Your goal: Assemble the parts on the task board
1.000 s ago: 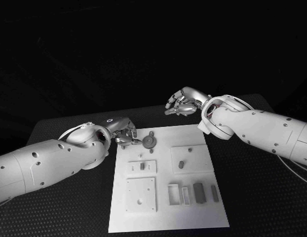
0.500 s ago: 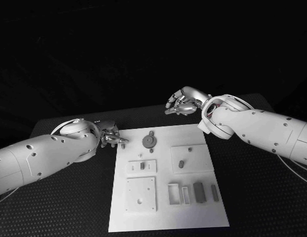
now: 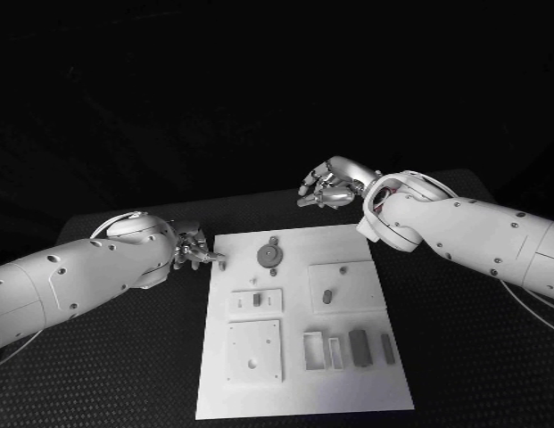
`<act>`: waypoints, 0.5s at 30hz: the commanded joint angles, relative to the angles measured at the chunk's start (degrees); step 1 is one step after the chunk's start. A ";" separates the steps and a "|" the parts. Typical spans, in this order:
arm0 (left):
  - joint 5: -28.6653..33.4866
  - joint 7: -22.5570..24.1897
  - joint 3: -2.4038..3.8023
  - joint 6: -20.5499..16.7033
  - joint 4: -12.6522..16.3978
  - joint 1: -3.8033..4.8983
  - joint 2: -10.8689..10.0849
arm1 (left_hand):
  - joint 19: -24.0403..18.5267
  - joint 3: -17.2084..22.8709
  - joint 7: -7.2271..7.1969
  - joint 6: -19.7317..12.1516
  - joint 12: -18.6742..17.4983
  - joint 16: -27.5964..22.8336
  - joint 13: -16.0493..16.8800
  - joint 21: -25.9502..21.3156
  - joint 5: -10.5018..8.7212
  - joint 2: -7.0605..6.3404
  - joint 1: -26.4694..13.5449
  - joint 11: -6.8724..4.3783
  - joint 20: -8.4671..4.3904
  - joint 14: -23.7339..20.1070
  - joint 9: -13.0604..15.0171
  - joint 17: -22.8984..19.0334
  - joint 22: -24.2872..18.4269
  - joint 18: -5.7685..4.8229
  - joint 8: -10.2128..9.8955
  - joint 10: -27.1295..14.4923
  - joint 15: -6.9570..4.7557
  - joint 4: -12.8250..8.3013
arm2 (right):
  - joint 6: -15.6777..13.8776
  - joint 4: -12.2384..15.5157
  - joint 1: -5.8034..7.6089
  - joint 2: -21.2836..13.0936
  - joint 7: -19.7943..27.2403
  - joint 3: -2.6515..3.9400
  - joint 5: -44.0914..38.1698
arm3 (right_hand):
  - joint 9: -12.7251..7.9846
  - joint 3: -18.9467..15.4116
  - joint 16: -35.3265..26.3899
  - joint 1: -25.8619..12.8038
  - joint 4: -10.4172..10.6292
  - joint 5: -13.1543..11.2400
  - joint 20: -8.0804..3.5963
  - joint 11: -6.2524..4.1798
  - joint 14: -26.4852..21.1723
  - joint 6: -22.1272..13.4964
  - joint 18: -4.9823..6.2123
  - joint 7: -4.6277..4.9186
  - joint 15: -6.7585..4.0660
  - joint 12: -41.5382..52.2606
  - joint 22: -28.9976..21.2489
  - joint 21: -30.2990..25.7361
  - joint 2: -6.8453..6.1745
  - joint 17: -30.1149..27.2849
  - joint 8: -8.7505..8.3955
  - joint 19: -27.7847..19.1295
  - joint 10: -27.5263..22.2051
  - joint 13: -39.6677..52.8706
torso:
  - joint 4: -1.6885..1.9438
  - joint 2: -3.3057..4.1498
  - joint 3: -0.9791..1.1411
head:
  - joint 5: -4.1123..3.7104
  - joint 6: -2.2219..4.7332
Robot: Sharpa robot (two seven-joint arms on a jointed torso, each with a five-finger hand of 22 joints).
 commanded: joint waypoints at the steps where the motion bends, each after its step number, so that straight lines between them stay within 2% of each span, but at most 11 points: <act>1: 2.41 -0.74 0.05 2.14 0.10 0.09 0.27 | -0.21 -0.74 0.07 0.49 0.37 0.27 0.18 0.26 -0.22 0.23 0.34 0.04 -0.01 -0.17 0.08 -0.06 1.36 3.89 0.16 -0.20 -0.24 0.09 | 0.31 -0.03 -0.03 0.09 0.55 0.03 0.04 | 0.10 -0.12 -0.31 -0.41 0.21 -0.08 -0.28 0.06 -0.05 -0.33 0.71 -0.05 0.22 -0.27 0.90 -0.21 0.11 0.08 -0.30 0.19 -0.27 0.06 | 0.00 -0.03 0.00 | -0.04 -0.05; 3: 2.46 -0.64 0.06 1.77 0.14 0.09 0.37 | -0.24 -1.01 0.07 0.51 0.37 0.32 0.24 0.31 -0.23 0.54 0.26 0.02 -0.02 -0.18 0.06 -0.09 1.35 3.89 0.16 -0.21 -0.25 0.11 | 0.31 -0.12 -0.03 0.16 0.54 0.03 0.04 | 0.10 -0.12 -0.31 -0.40 0.21 -0.08 -0.28 0.06 -0.04 -0.33 0.71 -0.05 0.22 -0.27 0.90 -0.21 0.11 0.08 -0.30 0.19 -0.27 0.06 | 0.03 0.00 -0.02 | -0.07 -0.09; 4: 2.62 -0.64 0.06 1.68 0.13 0.09 0.40 | -0.30 -1.22 0.07 0.52 0.34 0.34 0.30 0.34 -0.37 1.38 -0.02 0.01 -0.02 -0.23 0.04 -0.14 1.33 3.88 0.15 -0.26 -0.25 0.14 | 0.34 -0.14 -0.04 0.18 0.54 0.03 0.04 | 0.10 -0.12 -0.31 -0.40 0.21 -0.08 -0.29 0.06 -0.04 -0.33 0.70 -0.05 0.22 -0.27 0.90 -0.21 0.11 0.08 -0.30 0.20 -0.27 0.06 | 0.03 0.00 -0.02 | -0.07 -0.07; 6: 2.92 -0.65 0.07 1.09 0.11 0.09 0.44 | -0.42 -1.50 0.05 0.54 0.31 0.37 0.37 0.36 -0.55 1.96 -0.35 0.02 -0.03 -0.29 0.00 -0.20 1.32 3.89 0.13 -0.32 -0.26 0.18 | 0.37 -0.18 -0.05 0.22 0.55 0.03 0.04 | 0.11 -0.11 -0.31 -0.39 0.21 -0.08 -0.29 0.06 -0.04 -0.33 0.71 -0.05 0.22 -0.27 0.90 -0.21 0.12 0.08 -0.30 0.20 -0.27 0.06 | 0.02 0.00 -0.03 | -0.05 -0.03; 11: 3.48 -1.00 0.15 -0.36 0.07 0.09 0.47 | -0.48 -1.79 0.03 0.59 0.30 0.42 0.43 0.40 -0.62 1.90 -0.58 0.01 -0.04 -0.32 -0.02 -0.24 1.33 3.90 0.13 -0.33 -0.27 0.20 | 0.39 -0.29 -0.13 0.28 0.56 0.03 0.04 | 0.11 -0.10 -0.30 -0.37 0.20 -0.08 -0.29 0.06 -0.03 -0.33 0.70 -0.05 0.22 -0.26 0.90 -0.21 0.13 0.08 -0.31 0.20 -0.26 0.07 | 0.00 -0.01 0.00 | -0.03 -0.02; 15: 3.57 -1.27 0.19 -1.41 -0.13 0.09 0.48 | -0.43 -1.85 -0.02 0.66 0.35 0.53 0.54 0.52 -0.45 2.34 -0.43 -0.05 -0.12 -0.27 -0.04 -0.28 1.34 3.96 0.16 -0.25 -0.33 0.14 | 0.42 -0.34 -0.23 0.33 0.57 0.03 0.04 | 0.12 -0.09 -0.30 -0.36 0.19 -0.08 -0.30 0.06 -0.03 -0.32 0.71 -0.05 0.21 -0.26 0.90 -0.21 0.14 0.08 -0.31 0.21 -0.25 0.07 | -0.01 -0.02 0.02 | -0.05 -0.01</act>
